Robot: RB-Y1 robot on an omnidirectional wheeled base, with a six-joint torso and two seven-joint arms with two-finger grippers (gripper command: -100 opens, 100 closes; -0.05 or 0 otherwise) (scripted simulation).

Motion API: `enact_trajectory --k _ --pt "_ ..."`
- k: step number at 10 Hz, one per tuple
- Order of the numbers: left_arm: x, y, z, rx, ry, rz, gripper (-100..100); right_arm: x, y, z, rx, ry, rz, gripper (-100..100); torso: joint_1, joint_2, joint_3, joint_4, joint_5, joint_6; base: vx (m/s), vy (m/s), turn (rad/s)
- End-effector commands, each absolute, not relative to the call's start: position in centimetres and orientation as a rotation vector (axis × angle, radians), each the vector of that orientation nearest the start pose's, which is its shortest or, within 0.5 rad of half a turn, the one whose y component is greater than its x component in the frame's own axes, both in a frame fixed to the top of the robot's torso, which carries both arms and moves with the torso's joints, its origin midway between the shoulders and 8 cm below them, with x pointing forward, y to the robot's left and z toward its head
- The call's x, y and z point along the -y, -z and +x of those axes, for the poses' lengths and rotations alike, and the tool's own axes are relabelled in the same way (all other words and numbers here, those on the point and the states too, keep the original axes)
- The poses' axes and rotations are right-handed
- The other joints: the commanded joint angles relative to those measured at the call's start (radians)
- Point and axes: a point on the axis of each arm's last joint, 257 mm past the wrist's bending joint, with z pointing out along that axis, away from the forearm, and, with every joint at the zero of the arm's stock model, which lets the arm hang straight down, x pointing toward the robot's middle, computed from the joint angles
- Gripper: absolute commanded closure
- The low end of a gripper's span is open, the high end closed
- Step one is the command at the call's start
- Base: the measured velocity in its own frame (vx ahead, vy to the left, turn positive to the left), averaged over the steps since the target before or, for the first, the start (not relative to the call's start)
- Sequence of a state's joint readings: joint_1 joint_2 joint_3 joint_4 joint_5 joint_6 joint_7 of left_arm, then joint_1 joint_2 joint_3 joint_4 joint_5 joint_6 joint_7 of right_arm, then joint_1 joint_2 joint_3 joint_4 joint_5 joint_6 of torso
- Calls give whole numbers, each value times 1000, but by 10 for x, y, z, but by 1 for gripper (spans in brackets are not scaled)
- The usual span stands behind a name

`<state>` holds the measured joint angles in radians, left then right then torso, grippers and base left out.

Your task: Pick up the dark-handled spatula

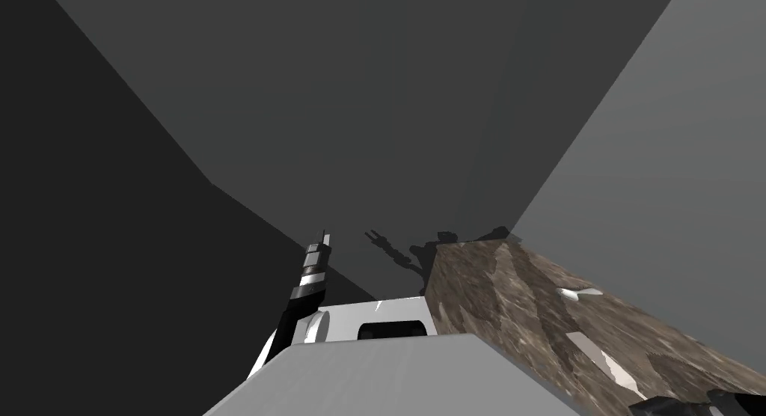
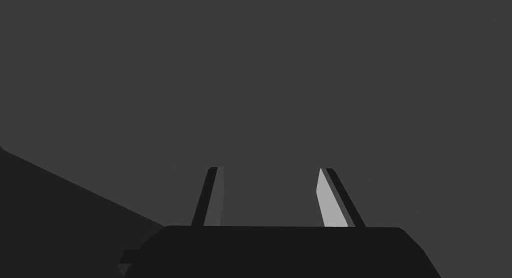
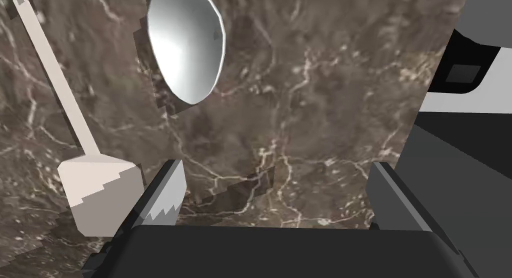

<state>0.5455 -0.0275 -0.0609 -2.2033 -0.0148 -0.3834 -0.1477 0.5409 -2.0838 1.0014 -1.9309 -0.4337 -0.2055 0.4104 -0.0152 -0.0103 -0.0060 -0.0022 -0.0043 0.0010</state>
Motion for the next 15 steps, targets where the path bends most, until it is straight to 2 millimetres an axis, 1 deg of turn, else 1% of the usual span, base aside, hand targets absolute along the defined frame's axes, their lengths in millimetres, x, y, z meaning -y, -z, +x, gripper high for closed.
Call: enact_trajectory --k 1,2,3,4,5,6,8,9,10,14,15 --pt "-270 51 372 -810 1148 -794 0 545 323 25 -3112 -16 -85 -100 0 0 0 0 0 0 114 -224 163" --pt "-270 51 372 -810 1148 -794 0 552 324 13 -3136 12 -62 -100 0 0 0 0 0 0 134 -181 201" --pt "-270 51 372 -810 1148 -794 0 552 324 13 -3136 12 -62 -100 3 -1 0 0 0 1 81 -104 -56" --pt "-270 51 372 -810 1148 -794 0 555 326 1 -3156 29 -37 -100 8 1 1 0 1 1 49 -78 103" --pt "-270 51 372 -810 1149 -794 0 552 332 -18 -3185 27 12 -100 11 4 2 1 2 1 34 -138 125" --pt "-270 51 372 -810 1149 -794 0 549 335 -25 -3194 19 31 -100 8 5 3 1 2 0 37 -128 89" --pt "-270 51 372 -810 1149 -794 0 549 334 -21 -3190 20 31 -100 12 6 4 2 2 1 17 -40 -1" --pt "-269 51 372 -810 1149 -794 0 549 334 -21 -3192 21 29 0 15 7 4 2 3 1 2 -6 2" --pt "-269 51 372 -810 1149 -794 0 549 341 -26 -3190 20 54 -100 17 7 4 2 4 1 -19 -2 111" --pt "-269 51 372 -810 1149 -794 0 548 359 -37 -3185 18 115 -100 17 10 6 3 4 1 -35 -3 103" --pt "-269 51 372 -810 1149 -794 0 548 356 -36 -3186 17 103 -100 17 10 6 3 4 1 -14 -2 18"
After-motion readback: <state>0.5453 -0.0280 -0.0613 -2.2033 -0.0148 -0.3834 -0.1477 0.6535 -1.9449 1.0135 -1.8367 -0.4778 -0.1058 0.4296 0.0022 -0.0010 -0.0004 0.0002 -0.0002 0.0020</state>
